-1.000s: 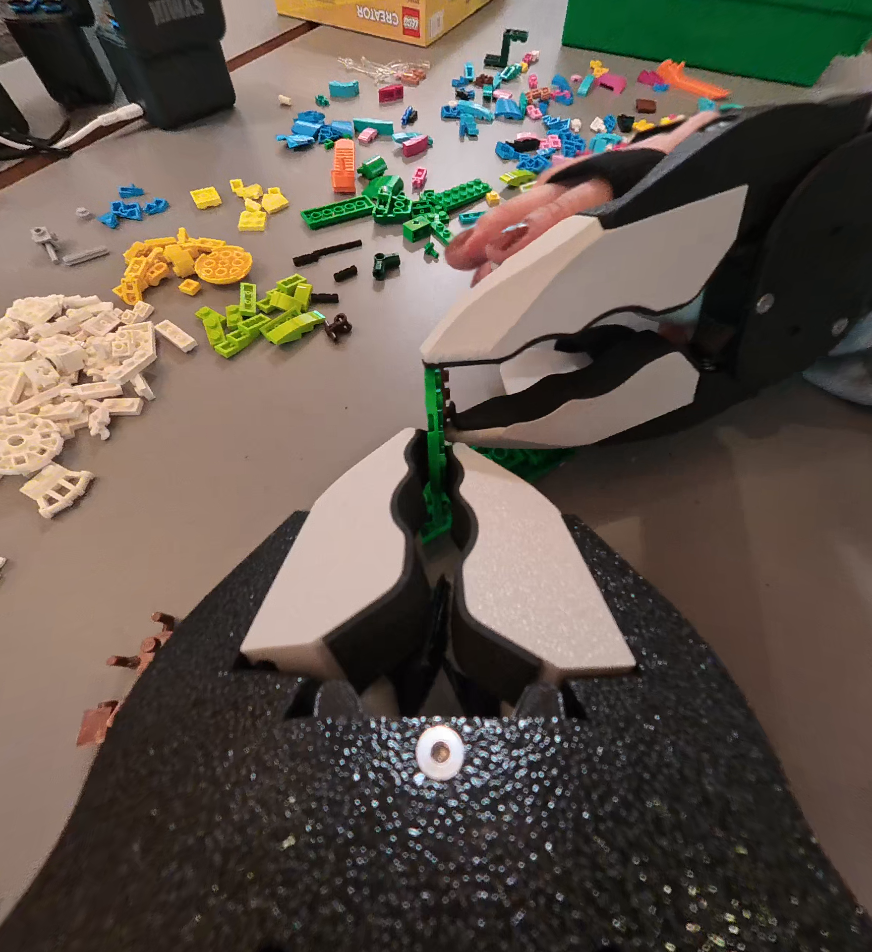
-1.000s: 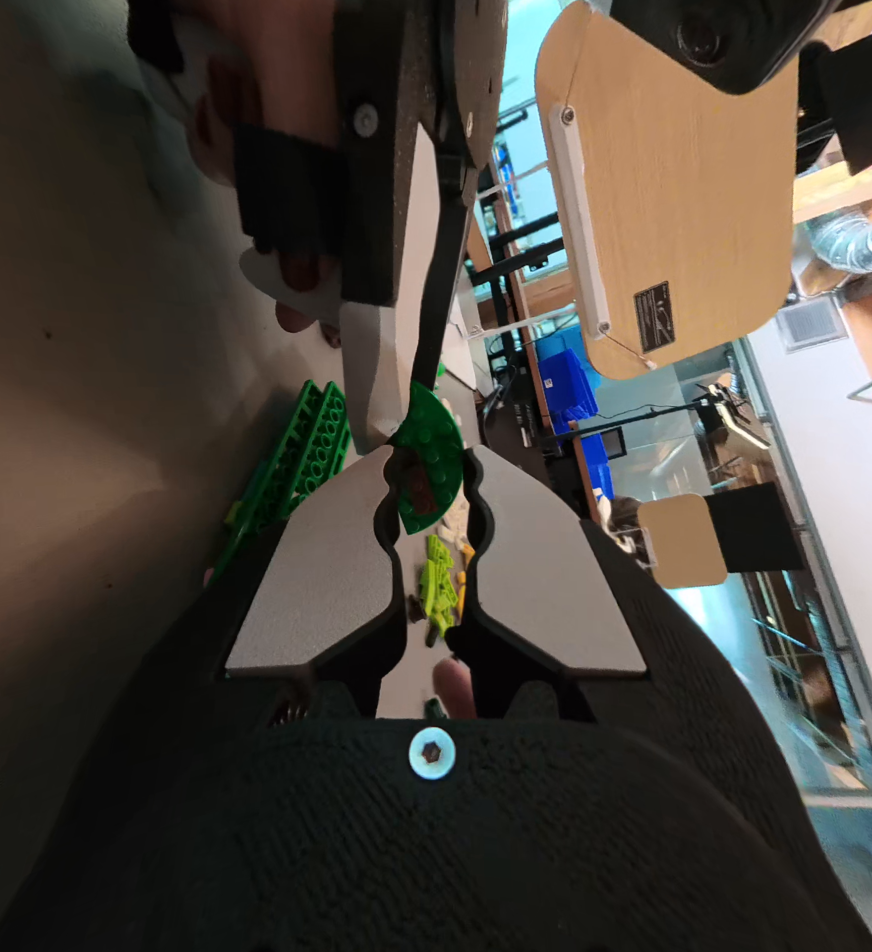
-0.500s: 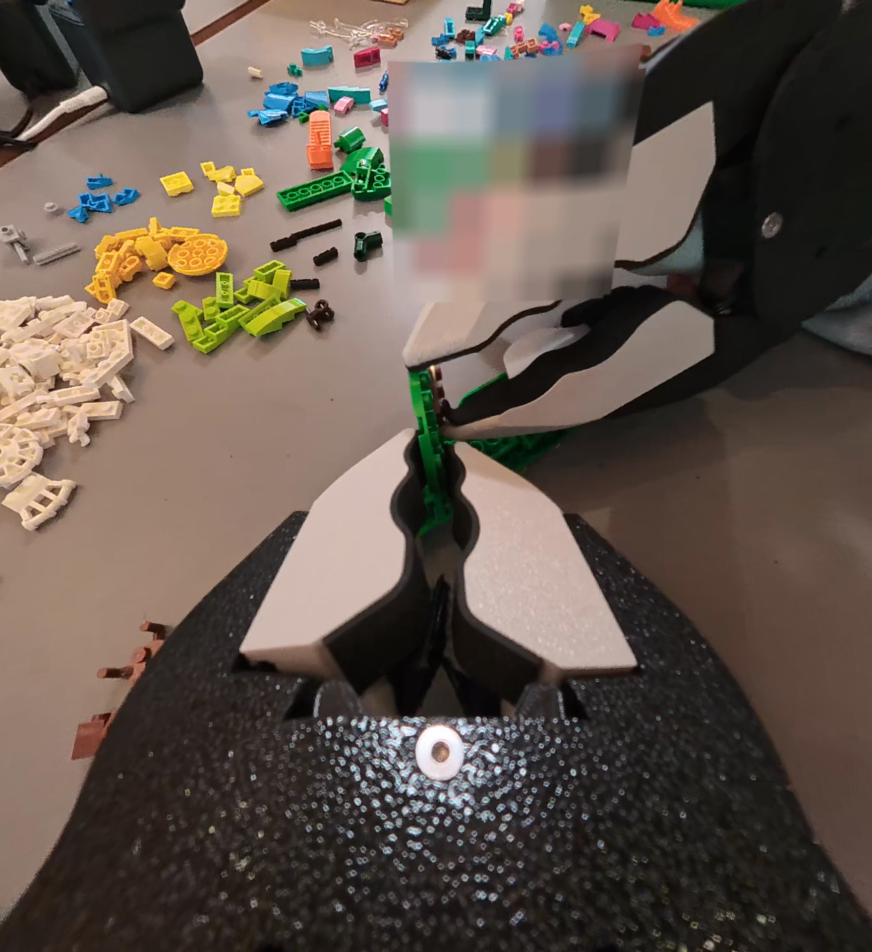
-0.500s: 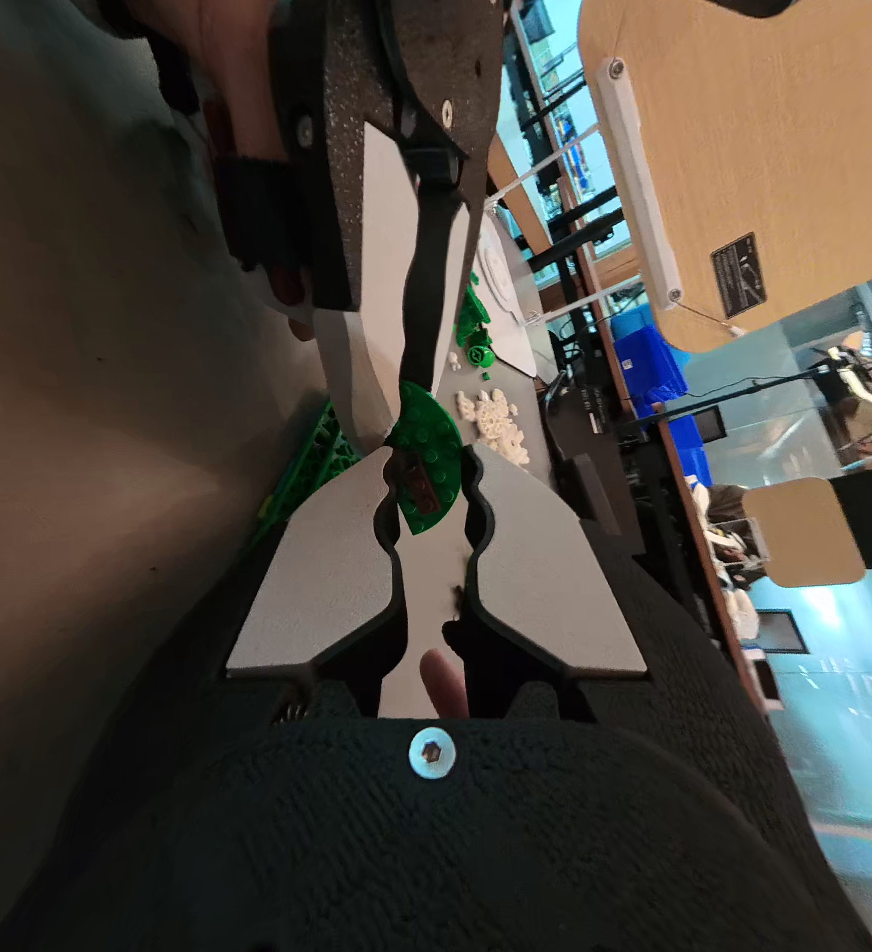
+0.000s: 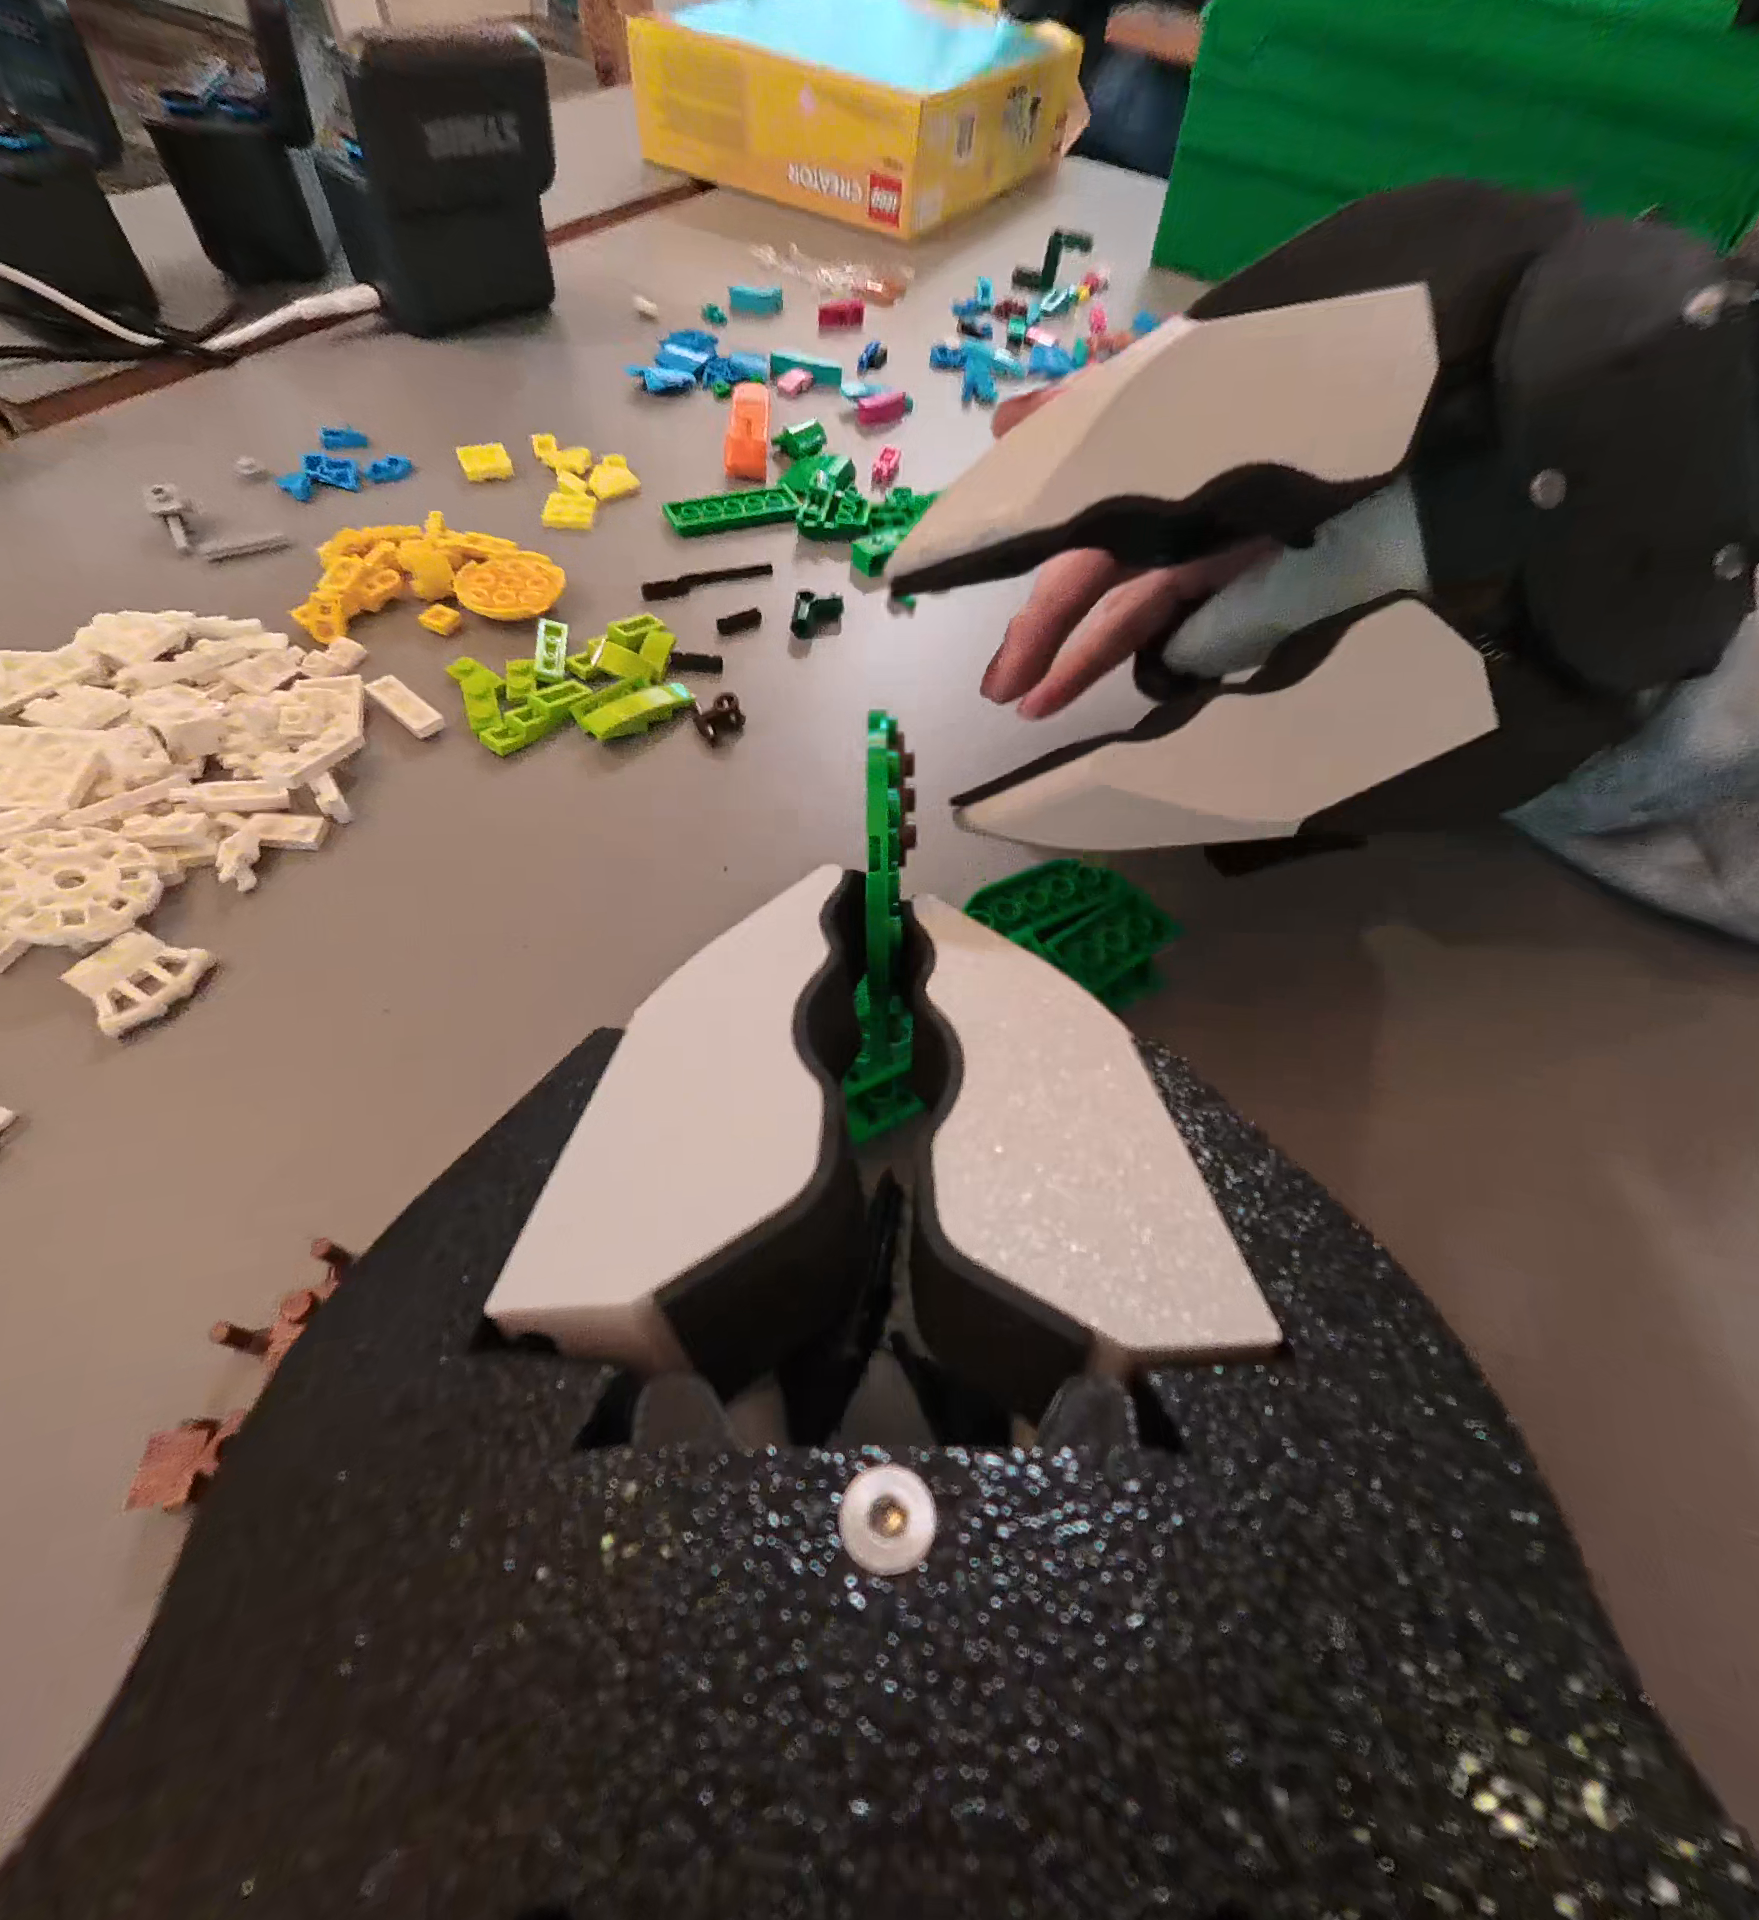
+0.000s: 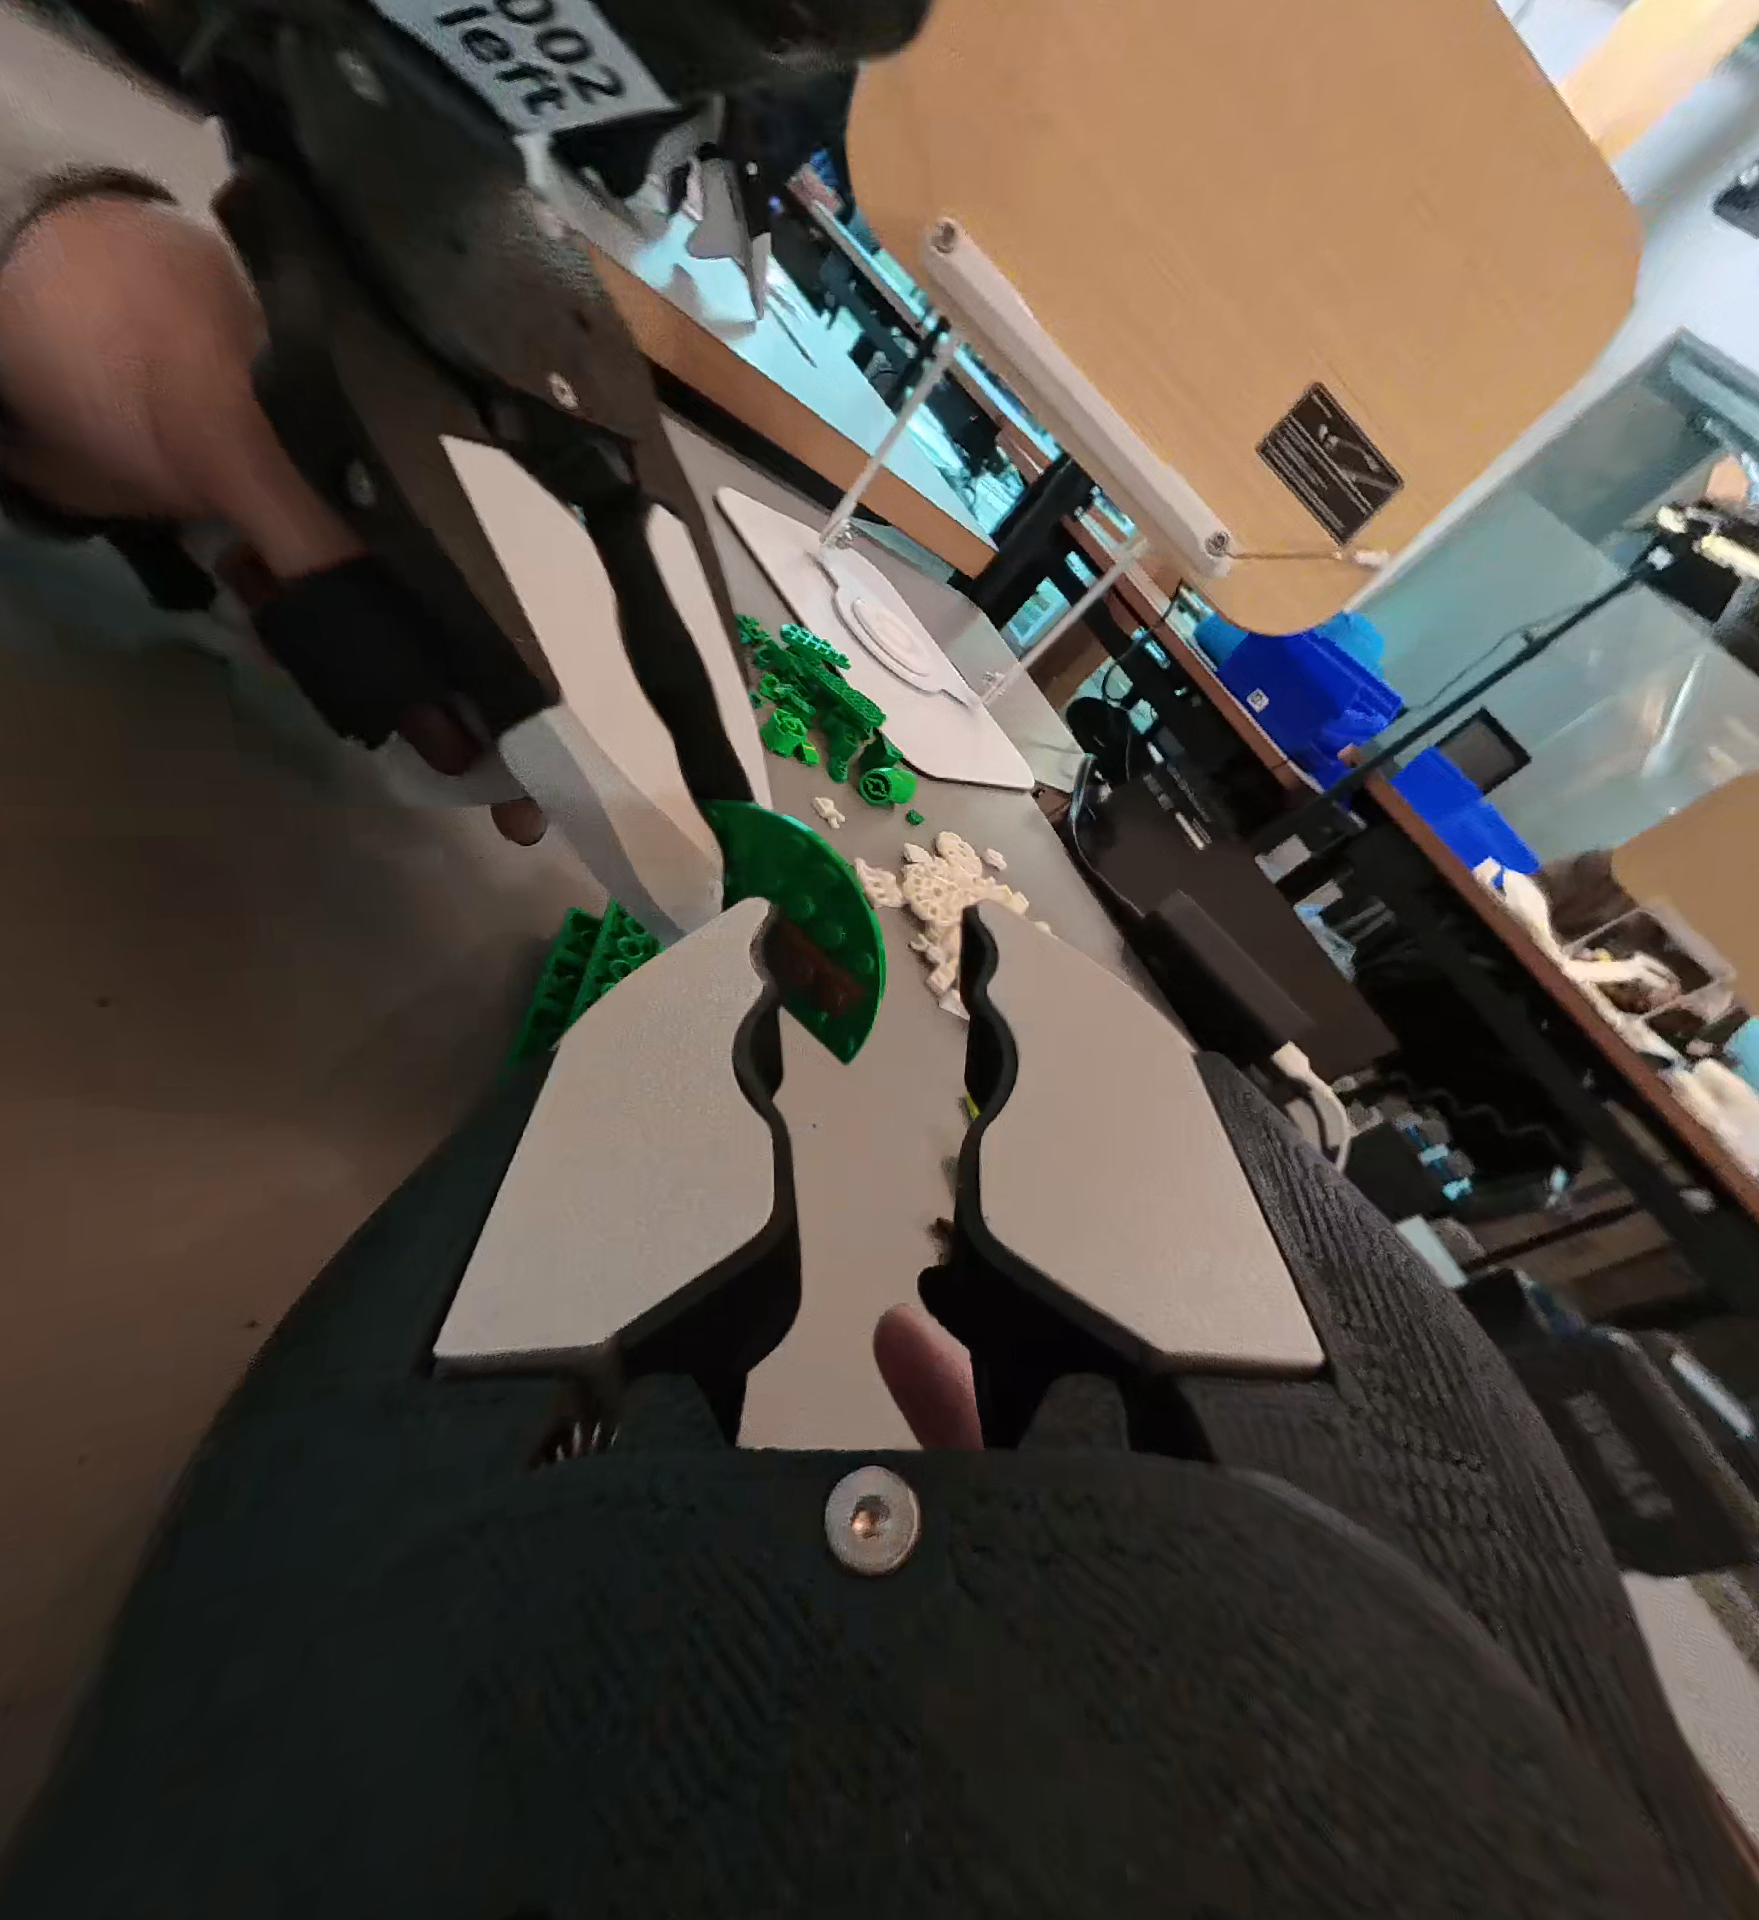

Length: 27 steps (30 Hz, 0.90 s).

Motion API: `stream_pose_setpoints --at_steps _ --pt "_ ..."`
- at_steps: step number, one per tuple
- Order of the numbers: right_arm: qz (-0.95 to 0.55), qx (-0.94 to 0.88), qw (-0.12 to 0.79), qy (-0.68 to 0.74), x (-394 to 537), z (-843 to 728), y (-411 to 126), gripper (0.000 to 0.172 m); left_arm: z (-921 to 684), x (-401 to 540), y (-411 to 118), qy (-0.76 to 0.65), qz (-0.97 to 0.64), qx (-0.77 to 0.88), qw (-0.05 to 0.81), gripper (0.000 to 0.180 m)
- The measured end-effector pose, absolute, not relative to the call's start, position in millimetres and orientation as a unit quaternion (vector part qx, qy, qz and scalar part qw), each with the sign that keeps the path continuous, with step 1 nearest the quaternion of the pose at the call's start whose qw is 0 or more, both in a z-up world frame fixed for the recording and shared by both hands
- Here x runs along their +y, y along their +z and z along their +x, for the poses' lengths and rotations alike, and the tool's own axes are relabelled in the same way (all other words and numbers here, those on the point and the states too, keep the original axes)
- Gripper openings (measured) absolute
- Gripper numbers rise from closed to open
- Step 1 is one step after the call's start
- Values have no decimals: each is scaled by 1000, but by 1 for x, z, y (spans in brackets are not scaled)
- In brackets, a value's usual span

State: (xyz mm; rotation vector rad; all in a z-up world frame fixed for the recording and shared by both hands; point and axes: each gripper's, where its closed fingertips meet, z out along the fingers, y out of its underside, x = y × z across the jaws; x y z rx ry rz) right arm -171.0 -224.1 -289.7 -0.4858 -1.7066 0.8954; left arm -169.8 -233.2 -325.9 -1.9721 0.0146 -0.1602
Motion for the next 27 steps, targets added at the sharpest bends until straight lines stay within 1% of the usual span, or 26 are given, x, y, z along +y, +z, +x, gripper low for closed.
stream_pose_setpoints --at_steps 5,9,18,23,27 --pt "-241 -703 519 422 -224 -172 -287 33 -164 -231 -317 -55 -814 26 577 5" --pt "-245 -700 515 429 -224 -172 -287 33 -164 -231 -310 -42 -802 33 594 5" --pt "-238 -686 544 420 -221 -173 -281 36 -167 -231 -305 -29 -793 33 607 5" --pt "-236 -672 565 418 -217 -172 -274 34 -172 -233 -303 -16 -791 25 611 5" --pt "-238 -674 561 417 -216 -171 -274 34 -169 -232 -300 -26 -785 31 618 5"
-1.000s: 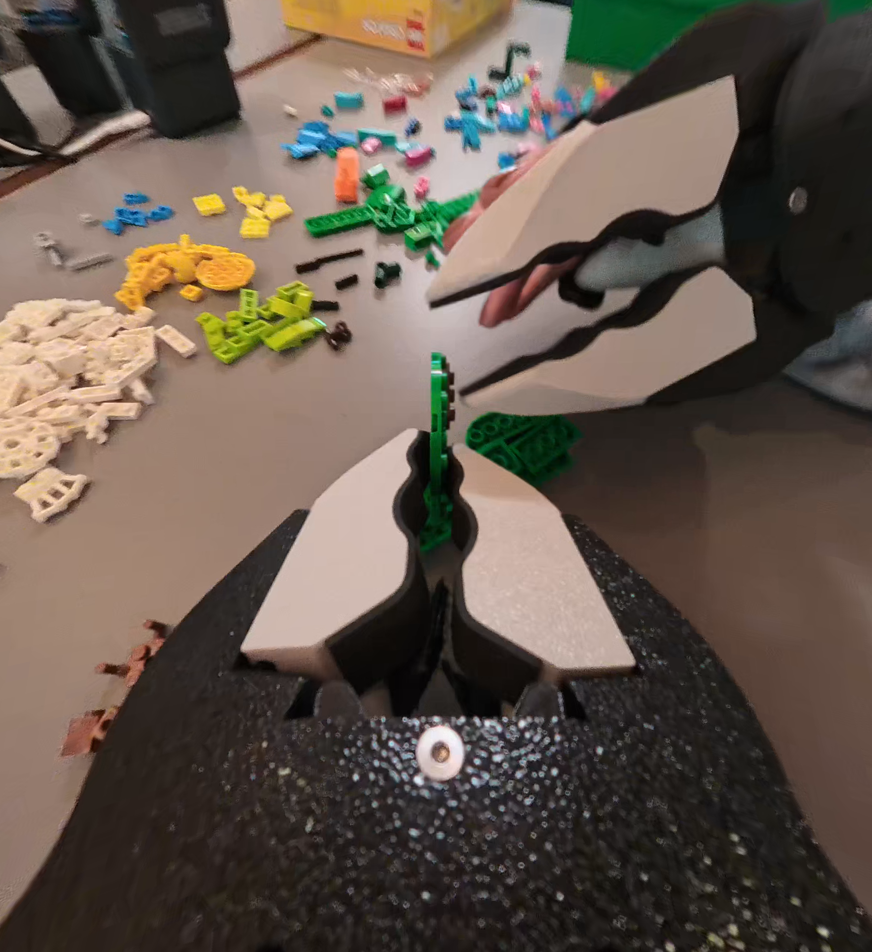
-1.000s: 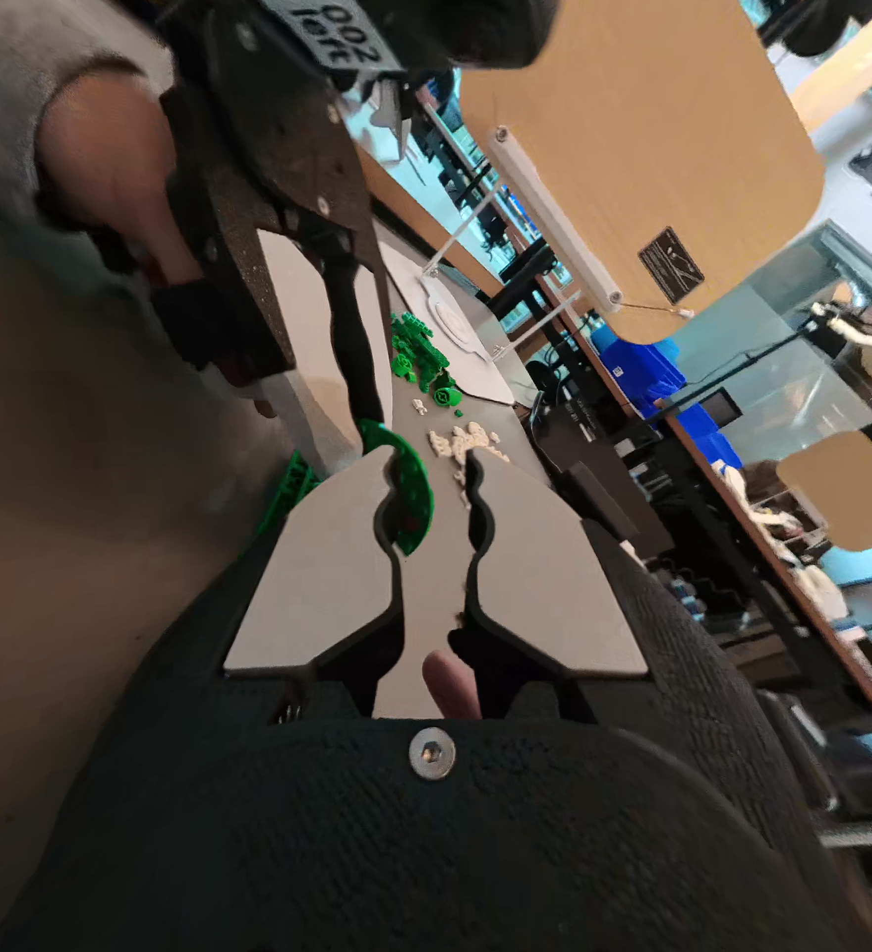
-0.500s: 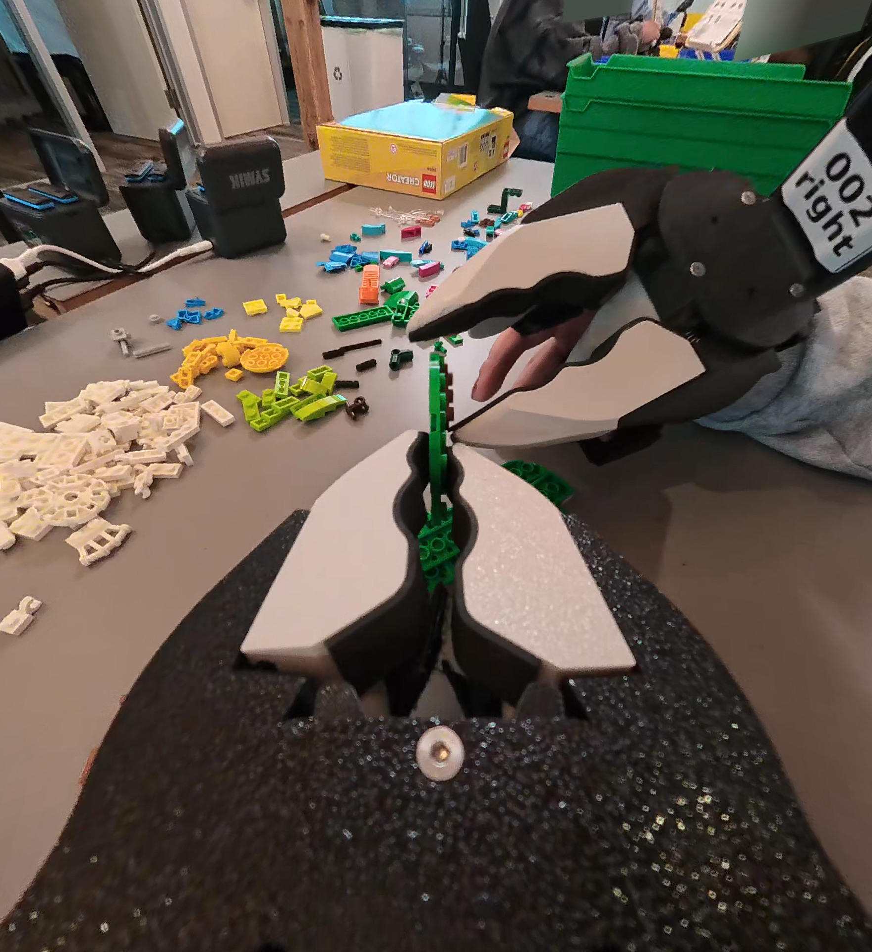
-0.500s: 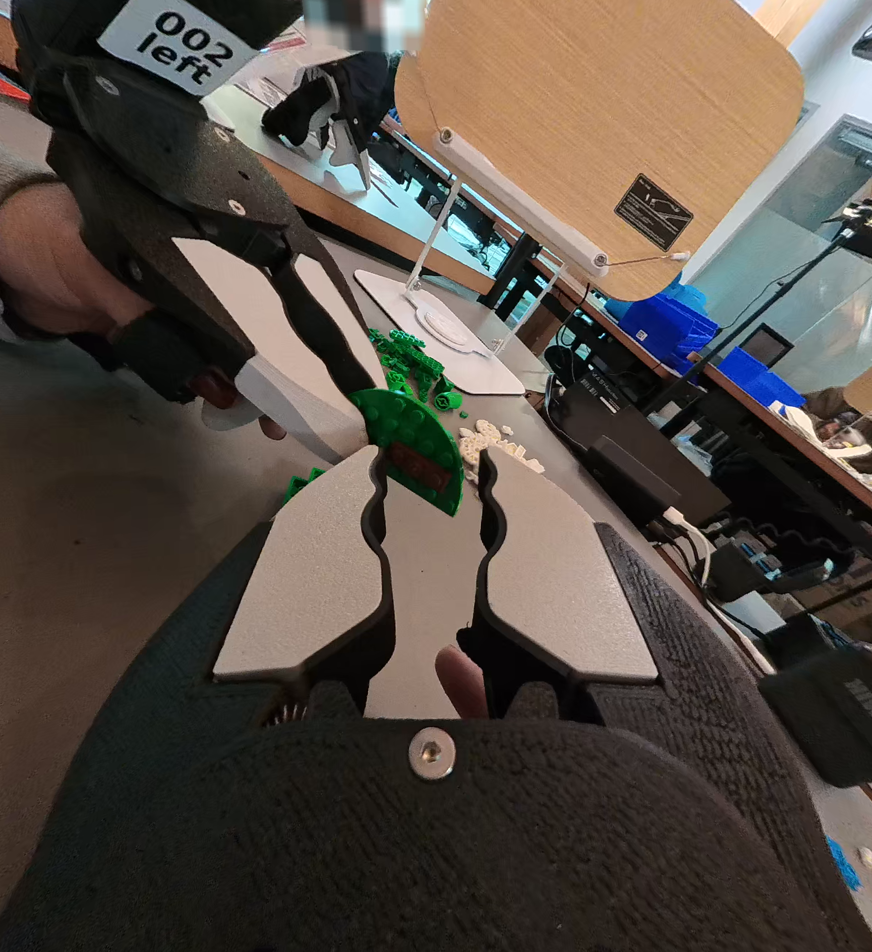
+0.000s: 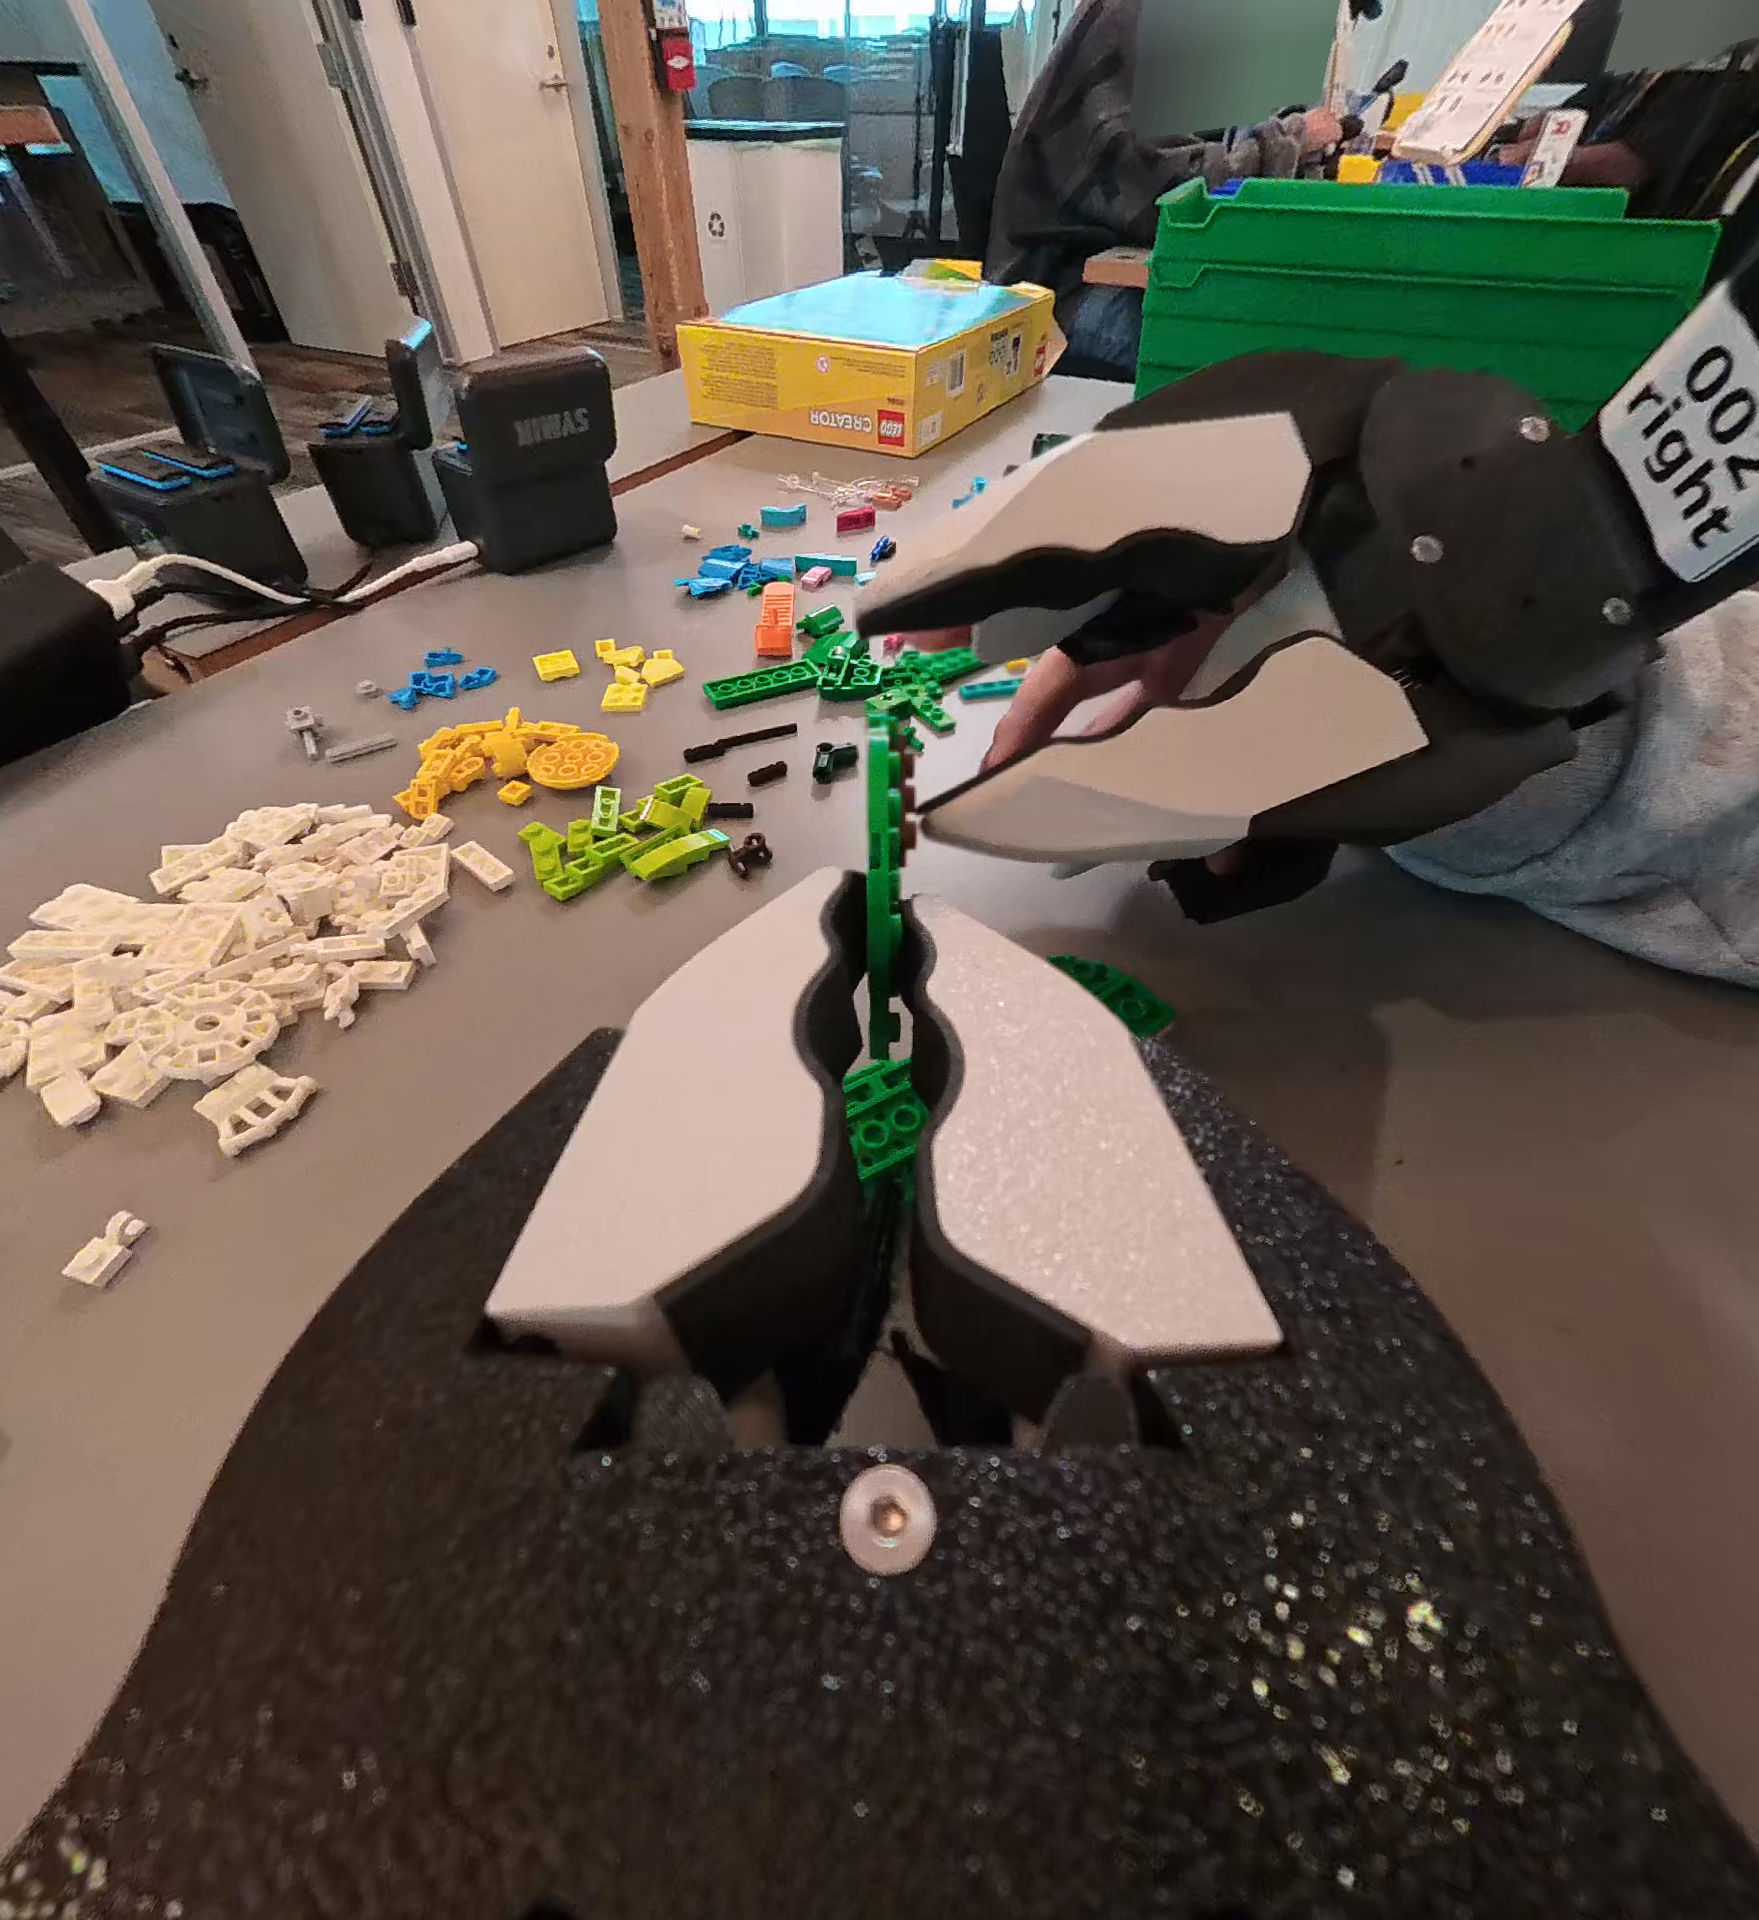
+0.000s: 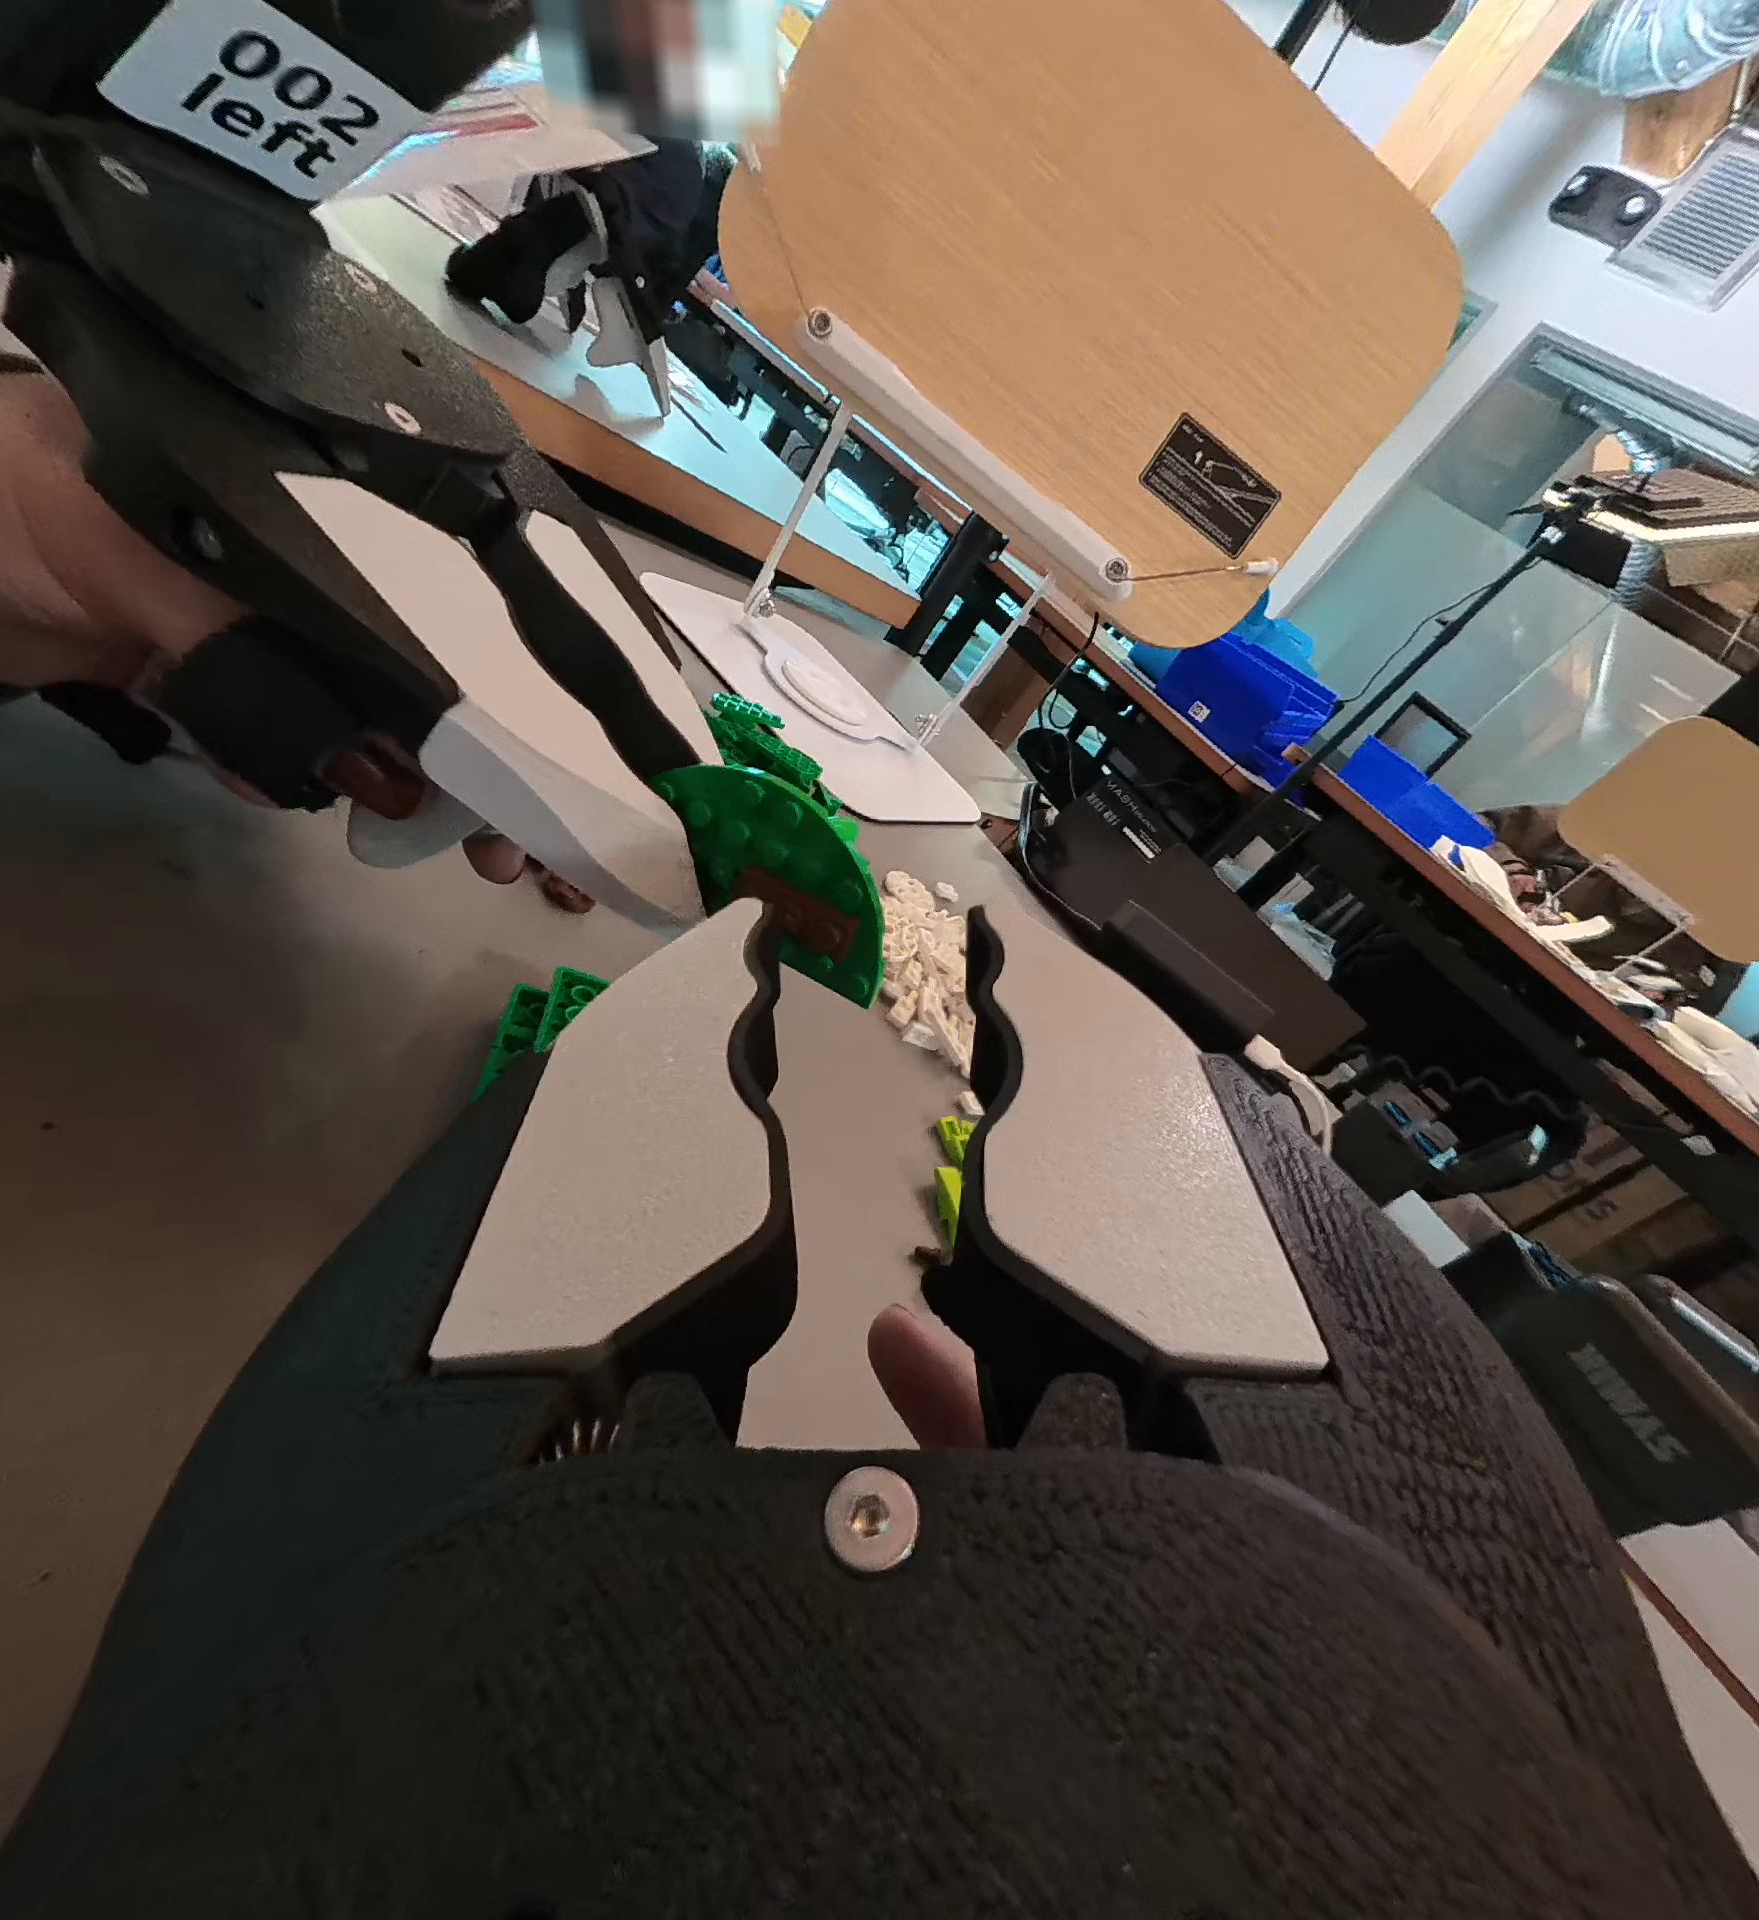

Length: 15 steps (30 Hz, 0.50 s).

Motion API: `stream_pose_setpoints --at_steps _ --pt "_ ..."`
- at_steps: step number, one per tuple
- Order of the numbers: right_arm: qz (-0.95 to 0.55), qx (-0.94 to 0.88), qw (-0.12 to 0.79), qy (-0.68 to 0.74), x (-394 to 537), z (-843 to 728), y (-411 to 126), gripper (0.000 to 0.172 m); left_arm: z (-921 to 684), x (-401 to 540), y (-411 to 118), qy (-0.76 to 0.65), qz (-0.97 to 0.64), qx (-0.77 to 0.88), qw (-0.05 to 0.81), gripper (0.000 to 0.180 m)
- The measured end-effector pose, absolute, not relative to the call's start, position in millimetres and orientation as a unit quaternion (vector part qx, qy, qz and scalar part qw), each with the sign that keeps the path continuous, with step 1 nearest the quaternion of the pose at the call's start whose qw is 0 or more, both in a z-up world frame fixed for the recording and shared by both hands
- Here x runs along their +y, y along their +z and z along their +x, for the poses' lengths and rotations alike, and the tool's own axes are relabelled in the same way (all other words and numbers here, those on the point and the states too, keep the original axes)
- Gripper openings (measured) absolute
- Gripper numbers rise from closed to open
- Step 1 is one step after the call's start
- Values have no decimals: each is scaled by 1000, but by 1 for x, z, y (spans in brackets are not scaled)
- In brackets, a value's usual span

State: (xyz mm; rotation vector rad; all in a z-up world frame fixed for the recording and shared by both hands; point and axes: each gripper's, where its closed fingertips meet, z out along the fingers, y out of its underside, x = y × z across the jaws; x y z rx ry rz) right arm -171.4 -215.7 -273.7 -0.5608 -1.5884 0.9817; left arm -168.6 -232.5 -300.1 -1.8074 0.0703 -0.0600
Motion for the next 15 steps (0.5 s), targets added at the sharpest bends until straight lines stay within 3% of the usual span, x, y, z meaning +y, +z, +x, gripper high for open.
stream_pose_setpoints --at_steps 15 --pt "-249 -676 516 464 -225 -168 -278 33 -160 -232 -297 -23 -778 56 625 5"
